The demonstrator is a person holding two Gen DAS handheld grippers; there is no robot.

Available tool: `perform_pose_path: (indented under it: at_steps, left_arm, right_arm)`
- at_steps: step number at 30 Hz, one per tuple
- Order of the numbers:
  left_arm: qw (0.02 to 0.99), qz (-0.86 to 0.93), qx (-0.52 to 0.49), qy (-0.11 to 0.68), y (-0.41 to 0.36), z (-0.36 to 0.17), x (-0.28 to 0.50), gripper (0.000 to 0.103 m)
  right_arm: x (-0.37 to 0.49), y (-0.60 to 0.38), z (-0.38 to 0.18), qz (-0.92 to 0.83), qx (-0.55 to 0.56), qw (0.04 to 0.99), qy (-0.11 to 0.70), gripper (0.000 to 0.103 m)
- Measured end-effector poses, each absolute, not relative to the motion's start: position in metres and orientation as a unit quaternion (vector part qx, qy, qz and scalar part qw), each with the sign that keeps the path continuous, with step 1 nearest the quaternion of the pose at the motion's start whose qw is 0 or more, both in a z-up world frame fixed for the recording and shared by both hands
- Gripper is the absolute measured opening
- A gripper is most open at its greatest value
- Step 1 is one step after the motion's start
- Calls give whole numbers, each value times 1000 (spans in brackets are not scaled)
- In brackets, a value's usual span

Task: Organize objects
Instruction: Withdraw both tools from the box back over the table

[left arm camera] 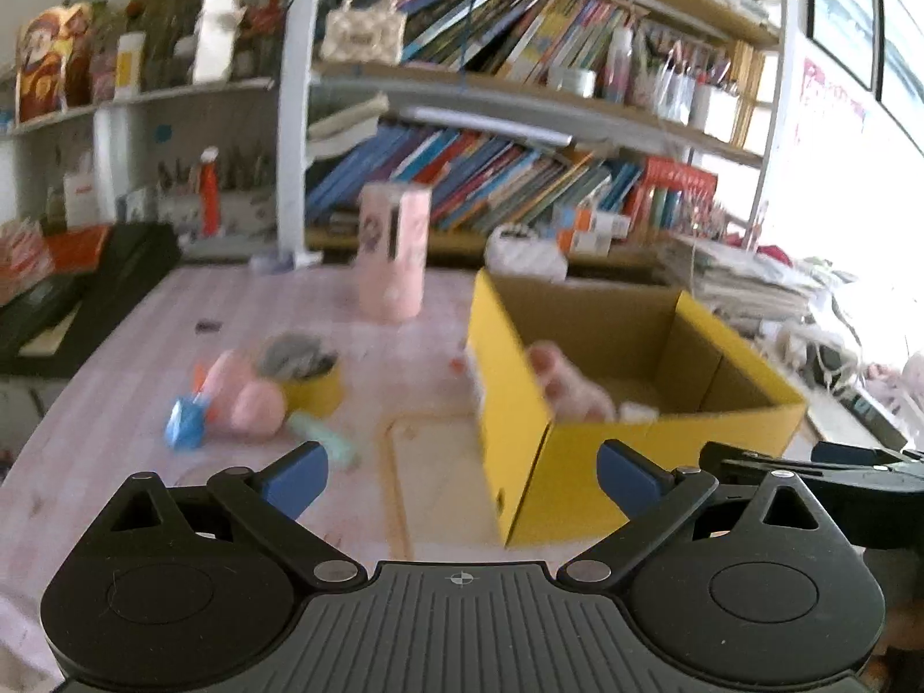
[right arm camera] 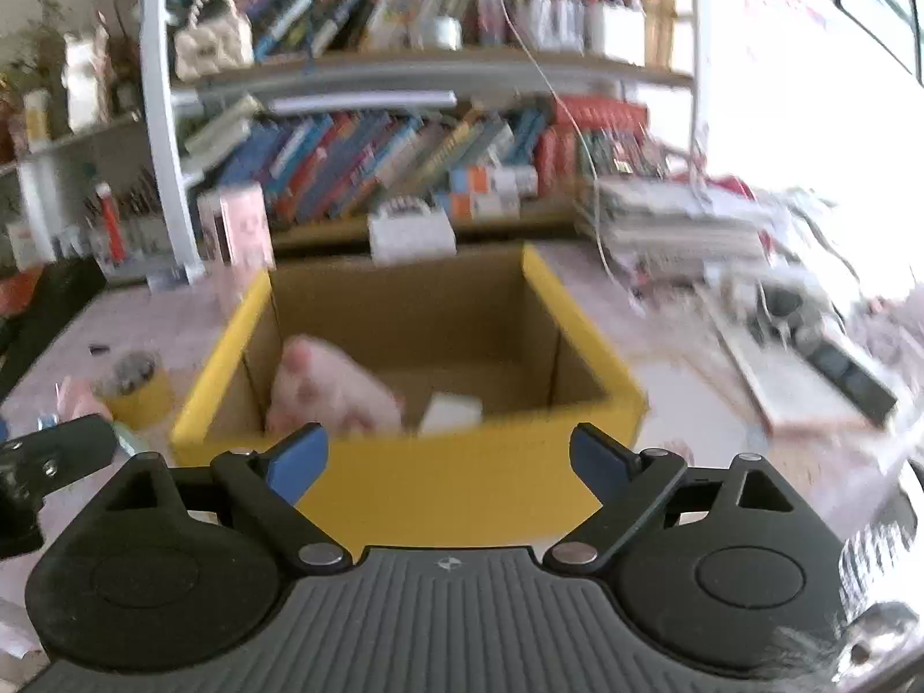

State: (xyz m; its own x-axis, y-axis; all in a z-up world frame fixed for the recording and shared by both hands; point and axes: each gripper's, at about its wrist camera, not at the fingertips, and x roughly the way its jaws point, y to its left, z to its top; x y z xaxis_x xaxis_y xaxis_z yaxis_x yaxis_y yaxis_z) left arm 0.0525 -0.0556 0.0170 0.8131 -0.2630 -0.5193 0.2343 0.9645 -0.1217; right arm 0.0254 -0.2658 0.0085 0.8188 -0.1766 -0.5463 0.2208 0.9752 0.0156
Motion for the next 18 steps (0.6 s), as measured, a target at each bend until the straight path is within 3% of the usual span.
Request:
perform_pose_path:
  at_steps: [18]
  left_arm:
    - [939,-85,26,333,13,-9,-12,101]
  right_arm:
    - [-46,-175,-25,-37,45,936,348,94]
